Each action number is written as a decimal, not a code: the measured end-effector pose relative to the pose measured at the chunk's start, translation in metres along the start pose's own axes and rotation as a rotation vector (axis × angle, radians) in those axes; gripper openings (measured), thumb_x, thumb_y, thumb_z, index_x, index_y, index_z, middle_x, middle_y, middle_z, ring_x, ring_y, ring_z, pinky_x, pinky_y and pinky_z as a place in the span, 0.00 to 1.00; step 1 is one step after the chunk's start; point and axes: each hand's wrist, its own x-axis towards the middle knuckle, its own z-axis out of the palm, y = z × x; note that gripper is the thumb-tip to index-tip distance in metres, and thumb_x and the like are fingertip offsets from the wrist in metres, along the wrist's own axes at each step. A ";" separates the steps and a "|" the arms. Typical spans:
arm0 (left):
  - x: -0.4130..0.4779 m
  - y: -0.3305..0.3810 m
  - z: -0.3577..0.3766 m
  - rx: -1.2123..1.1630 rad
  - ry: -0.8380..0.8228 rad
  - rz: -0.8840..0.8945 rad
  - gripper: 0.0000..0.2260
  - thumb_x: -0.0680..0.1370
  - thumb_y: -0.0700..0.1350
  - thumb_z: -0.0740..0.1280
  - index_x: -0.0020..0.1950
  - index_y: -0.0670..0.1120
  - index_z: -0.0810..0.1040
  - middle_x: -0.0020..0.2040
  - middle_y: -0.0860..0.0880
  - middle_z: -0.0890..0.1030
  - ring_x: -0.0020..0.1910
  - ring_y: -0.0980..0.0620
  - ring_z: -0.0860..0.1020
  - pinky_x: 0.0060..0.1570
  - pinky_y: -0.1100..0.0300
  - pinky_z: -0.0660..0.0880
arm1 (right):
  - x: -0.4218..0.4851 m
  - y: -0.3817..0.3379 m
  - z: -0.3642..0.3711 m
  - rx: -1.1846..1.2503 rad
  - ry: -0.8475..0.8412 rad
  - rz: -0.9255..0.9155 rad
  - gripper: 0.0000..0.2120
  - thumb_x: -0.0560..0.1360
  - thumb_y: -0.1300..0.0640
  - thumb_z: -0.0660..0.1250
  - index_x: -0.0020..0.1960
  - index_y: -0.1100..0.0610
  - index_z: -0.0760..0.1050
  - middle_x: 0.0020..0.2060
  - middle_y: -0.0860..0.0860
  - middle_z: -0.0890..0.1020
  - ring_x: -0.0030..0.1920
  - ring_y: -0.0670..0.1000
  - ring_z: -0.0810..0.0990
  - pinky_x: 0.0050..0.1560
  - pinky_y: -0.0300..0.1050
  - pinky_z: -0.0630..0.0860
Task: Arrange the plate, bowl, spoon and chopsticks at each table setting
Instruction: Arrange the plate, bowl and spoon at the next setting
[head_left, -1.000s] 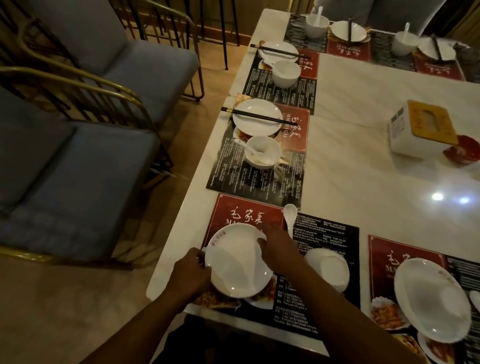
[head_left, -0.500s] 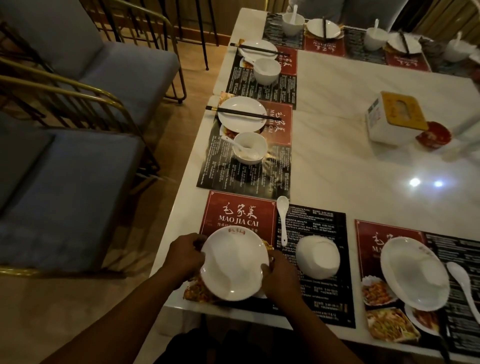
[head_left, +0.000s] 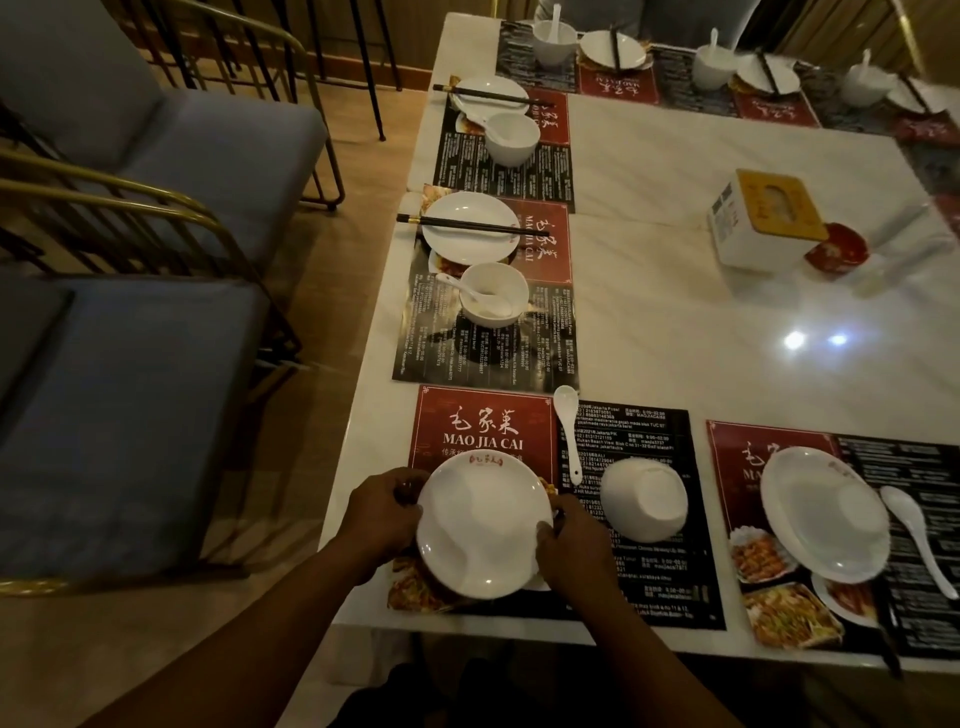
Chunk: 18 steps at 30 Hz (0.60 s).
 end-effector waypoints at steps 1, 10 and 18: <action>0.001 0.000 0.000 -0.001 -0.002 -0.003 0.20 0.74 0.34 0.71 0.57 0.58 0.80 0.53 0.52 0.81 0.53 0.47 0.80 0.46 0.47 0.83 | 0.000 -0.001 0.000 -0.003 0.003 0.002 0.13 0.77 0.57 0.68 0.61 0.50 0.74 0.52 0.48 0.83 0.51 0.51 0.82 0.51 0.50 0.81; 0.006 0.000 -0.004 0.023 -0.018 0.002 0.19 0.75 0.35 0.71 0.58 0.57 0.80 0.52 0.48 0.82 0.50 0.45 0.81 0.42 0.50 0.84 | 0.000 -0.003 0.001 0.034 0.003 0.019 0.15 0.77 0.59 0.67 0.63 0.50 0.74 0.49 0.45 0.81 0.47 0.45 0.77 0.44 0.38 0.71; 0.010 0.000 -0.008 0.027 -0.048 -0.004 0.19 0.75 0.35 0.71 0.60 0.55 0.80 0.52 0.49 0.82 0.49 0.47 0.81 0.39 0.55 0.83 | -0.001 -0.003 0.004 0.052 0.028 0.023 0.16 0.76 0.59 0.68 0.63 0.50 0.75 0.46 0.42 0.78 0.46 0.44 0.76 0.47 0.39 0.71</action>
